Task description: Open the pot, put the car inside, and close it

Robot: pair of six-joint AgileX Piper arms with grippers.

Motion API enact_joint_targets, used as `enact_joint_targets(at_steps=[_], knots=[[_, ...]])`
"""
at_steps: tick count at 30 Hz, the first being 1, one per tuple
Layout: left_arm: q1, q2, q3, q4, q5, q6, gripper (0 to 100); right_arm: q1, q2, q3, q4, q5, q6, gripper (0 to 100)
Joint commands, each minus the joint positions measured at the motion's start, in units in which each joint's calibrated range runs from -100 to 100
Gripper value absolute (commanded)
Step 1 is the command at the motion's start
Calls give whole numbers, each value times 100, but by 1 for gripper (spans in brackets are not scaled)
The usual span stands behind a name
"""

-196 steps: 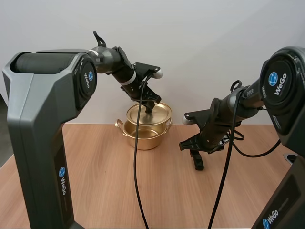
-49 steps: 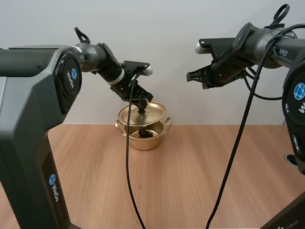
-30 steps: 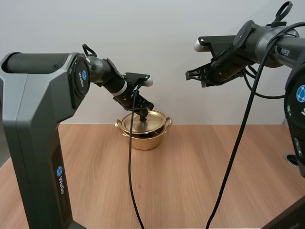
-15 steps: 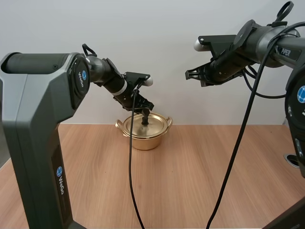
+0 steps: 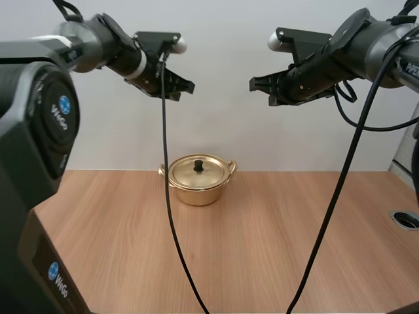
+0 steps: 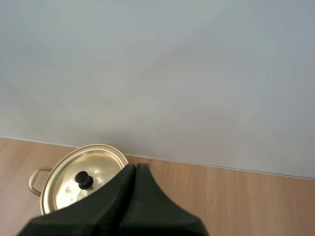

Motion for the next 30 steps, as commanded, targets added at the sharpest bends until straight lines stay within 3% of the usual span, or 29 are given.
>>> enact_joint_targets(at_steps=[1, 4, 7, 9, 11, 15, 17, 20, 25, 30], knots=[[163, -1054, -8, -60, 93, -510, 0, 4, -195, -1, 21, 132, 54, 0], [245, -1606, -8, -100, 577, -833, 0, 4, -489, 18, 21, -3, 152, 0], [220, -1979, 123, -111, 1085, -1016, 0, 4, -877, 173, -18, -490, 391, 0], [170, -2275, 551, 31, 127, -1510, 0, 32, -1105, 362, -240, -789, 483, 0], [70, -2610, 1146, 295, -1260, -1696, 0, 95, -1307, 621, -483, -1035, 539, 0], [-385, -3548, 3079, 986, -4268, -1719, 0, 331, -2066, 1943, -1265, -2641, 750, 0], [-539, -3811, 3910, 1019, -5147, -1730, 0, 348, -2294, 2361, -1265, -2812, 729, 0], [-661, -4170, 4943, 1039, -5587, -1790, 0, 359, -2681, 2847, -1311, -3052, 698, 0], [-606, -5030, 6454, 1275, -7086, -1690, 0, 359, -3674, 3627, -1397, -3337, 659, 0], [-502, -6291, 7627, 1275, -7141, -1531, 0, 359, -4771, 4219, -1410, -2916, 430, 0]])
